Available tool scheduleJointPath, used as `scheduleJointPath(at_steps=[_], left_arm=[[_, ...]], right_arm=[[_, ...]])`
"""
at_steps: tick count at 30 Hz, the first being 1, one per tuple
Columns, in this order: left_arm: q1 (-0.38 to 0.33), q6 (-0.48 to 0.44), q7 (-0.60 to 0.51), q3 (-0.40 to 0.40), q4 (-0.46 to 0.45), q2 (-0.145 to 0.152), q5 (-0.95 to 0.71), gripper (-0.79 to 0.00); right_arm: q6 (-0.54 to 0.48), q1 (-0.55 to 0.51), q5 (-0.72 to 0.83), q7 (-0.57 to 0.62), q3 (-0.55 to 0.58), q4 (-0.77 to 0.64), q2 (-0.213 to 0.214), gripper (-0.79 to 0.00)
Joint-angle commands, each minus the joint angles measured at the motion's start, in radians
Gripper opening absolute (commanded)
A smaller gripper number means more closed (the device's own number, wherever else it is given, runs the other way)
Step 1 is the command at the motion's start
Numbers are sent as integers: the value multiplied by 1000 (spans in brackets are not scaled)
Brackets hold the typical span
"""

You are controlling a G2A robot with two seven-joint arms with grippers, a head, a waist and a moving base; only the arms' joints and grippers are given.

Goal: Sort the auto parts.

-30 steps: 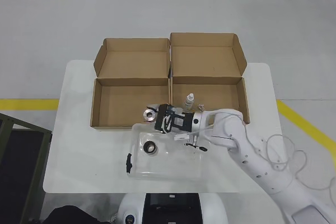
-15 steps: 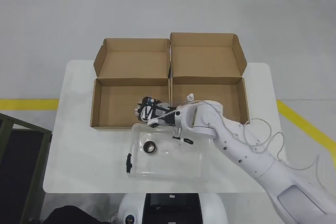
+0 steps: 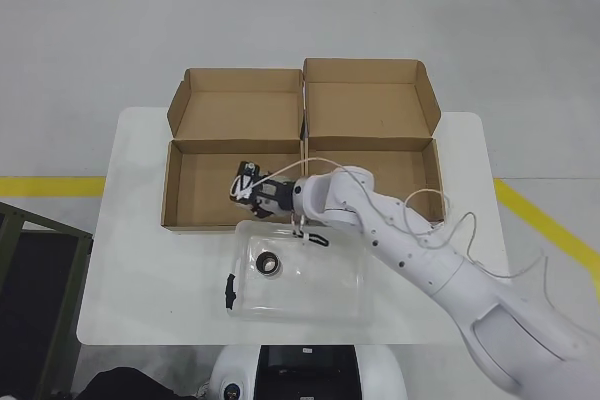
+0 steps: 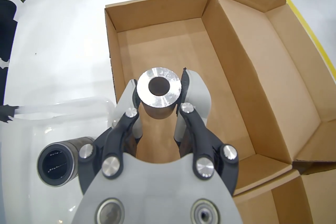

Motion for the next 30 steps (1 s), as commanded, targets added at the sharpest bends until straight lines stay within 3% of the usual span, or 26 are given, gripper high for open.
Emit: scheduleJointPath(at_steps=[1, 22, 24, 27, 30], left_arm=[[0, 0, 0, 0, 0, 0, 0, 0], [0, 0, 0, 0, 0, 0, 0, 0], [0, 0, 0, 0, 0, 0, 0, 0], [0, 0, 0, 0, 0, 0, 0, 0], [0, 0, 0, 0, 0, 0, 0, 0]], right_arm=[[-2, 13, 5, -4, -11, 34, -16, -785], [-17, 83, -3, -30, -69, 306, -144, -785], [-19, 86, -8, -32, -70, 323, -152, -745], [-22, 89, -13, -36, -70, 348, -164, -570], [-27, 91, -19, -40, -69, 370, -174, -529]])
